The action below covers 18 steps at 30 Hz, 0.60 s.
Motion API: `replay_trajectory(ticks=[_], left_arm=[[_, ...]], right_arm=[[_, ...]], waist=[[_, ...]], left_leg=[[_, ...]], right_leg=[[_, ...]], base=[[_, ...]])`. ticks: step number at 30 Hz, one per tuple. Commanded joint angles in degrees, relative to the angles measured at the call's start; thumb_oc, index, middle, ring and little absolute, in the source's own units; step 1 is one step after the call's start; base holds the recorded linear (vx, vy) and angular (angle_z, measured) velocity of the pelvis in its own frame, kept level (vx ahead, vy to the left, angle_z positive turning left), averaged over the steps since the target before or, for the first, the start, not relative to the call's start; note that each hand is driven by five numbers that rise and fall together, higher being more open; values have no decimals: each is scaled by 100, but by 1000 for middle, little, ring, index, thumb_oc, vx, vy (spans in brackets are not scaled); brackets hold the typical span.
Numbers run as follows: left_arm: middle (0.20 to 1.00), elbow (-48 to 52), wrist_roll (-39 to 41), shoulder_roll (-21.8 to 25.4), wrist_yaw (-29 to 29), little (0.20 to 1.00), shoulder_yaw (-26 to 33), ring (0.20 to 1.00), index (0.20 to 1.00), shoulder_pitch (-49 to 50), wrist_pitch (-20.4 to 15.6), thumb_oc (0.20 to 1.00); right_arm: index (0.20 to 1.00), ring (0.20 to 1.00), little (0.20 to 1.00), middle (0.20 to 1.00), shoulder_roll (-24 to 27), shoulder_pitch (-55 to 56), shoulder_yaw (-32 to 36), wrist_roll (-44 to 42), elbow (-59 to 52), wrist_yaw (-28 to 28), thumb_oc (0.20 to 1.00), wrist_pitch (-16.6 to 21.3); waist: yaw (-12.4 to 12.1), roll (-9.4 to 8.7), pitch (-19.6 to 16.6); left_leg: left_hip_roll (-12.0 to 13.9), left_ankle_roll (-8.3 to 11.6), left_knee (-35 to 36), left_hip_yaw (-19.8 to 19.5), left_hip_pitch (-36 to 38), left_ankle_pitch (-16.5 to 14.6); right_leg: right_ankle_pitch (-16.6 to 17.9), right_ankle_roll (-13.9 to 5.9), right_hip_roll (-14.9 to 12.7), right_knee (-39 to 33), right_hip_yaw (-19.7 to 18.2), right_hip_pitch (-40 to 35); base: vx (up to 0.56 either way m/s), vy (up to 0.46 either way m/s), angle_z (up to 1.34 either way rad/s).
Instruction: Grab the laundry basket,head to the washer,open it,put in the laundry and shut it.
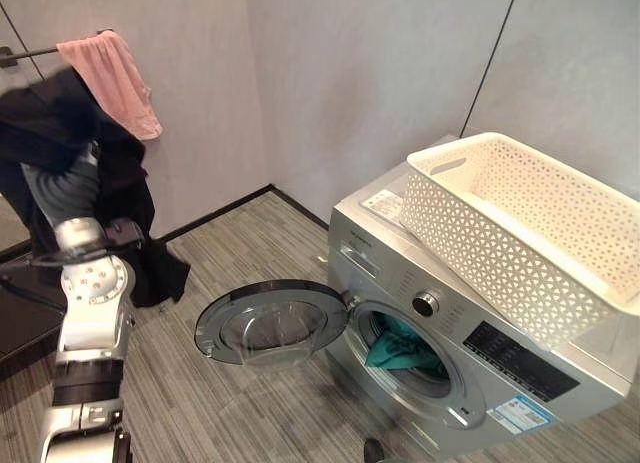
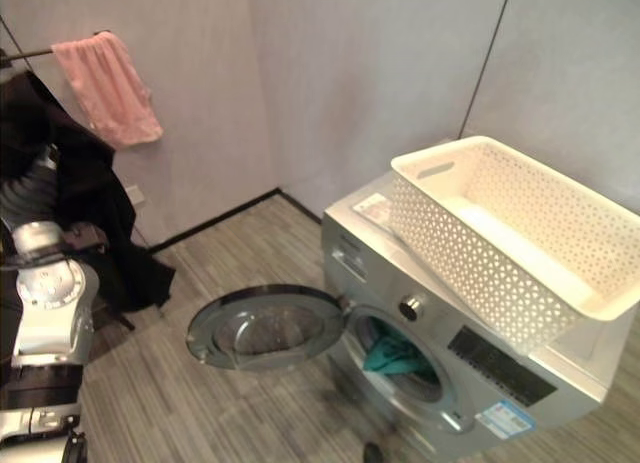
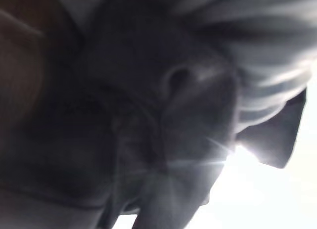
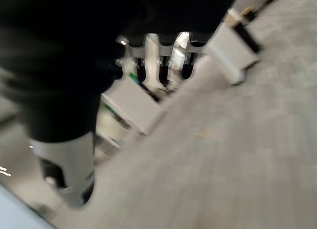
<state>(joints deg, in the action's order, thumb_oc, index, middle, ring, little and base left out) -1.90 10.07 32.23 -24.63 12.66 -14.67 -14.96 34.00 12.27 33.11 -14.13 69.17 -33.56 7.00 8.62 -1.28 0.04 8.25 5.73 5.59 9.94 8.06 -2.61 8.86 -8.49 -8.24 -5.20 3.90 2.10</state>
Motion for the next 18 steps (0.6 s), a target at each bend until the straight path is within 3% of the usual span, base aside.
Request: replay_trajectory(ticks=[1,4,9,13,18], left_arm=[[200,686,-112,135,490,200,185,200,200,-62,-342,200],[200,1046,113,49,865,200,293,200,200,478,-312,200],[200,1616,482,-267,1378,200,466,200,200,1272,-223,200],[200,2017,970,-664,1879,200,80,200,200,2064,-130,200],[200,1930,1659,-941,2254,200,-712,200,200,2277,-9,200]], right_arm=[[1000,1000,1000,1000,10,-185,-369,-1095,1178,972,1000,23],[1000,1000,1000,1000,-308,-48,-279,-1575,2221,1521,1000,-301],[1000,1000,1000,1000,-828,181,-259,-1930,2543,2089,1000,-540],[1000,1000,1000,1000,-1607,61,-1117,-1408,2403,2492,1000,-745],[1000,1000,1000,1000,-1972,-430,-1924,-1166,1945,2588,1000,-656]], waist=[[30,-206,-98],[23,-216,-71],[13,-195,-48],[-31,-108,164],[-76,47,591]], left_leg=[[-107,-262,-499,-19,-35,-598],[-111,-255,-498,12,-20,-610],[-89,-236,-522,59,-23,-616],[-131,-326,-735,154,-28,-771],[-269,-468,-1226,316,-264,-986]], right_leg=[[-551,-220,-303,283,111,-49],[-545,-242,-315,251,112,-62],[-529,-252,-329,255,105,-45],[-451,-287,-384,270,-24,40],[-314,-344,-488,290,-344,327]], base=[[-37,-1,1],[-18,-4,-4],[-4,-3,-1],[-29,6,-8],[-111,76,-33]])
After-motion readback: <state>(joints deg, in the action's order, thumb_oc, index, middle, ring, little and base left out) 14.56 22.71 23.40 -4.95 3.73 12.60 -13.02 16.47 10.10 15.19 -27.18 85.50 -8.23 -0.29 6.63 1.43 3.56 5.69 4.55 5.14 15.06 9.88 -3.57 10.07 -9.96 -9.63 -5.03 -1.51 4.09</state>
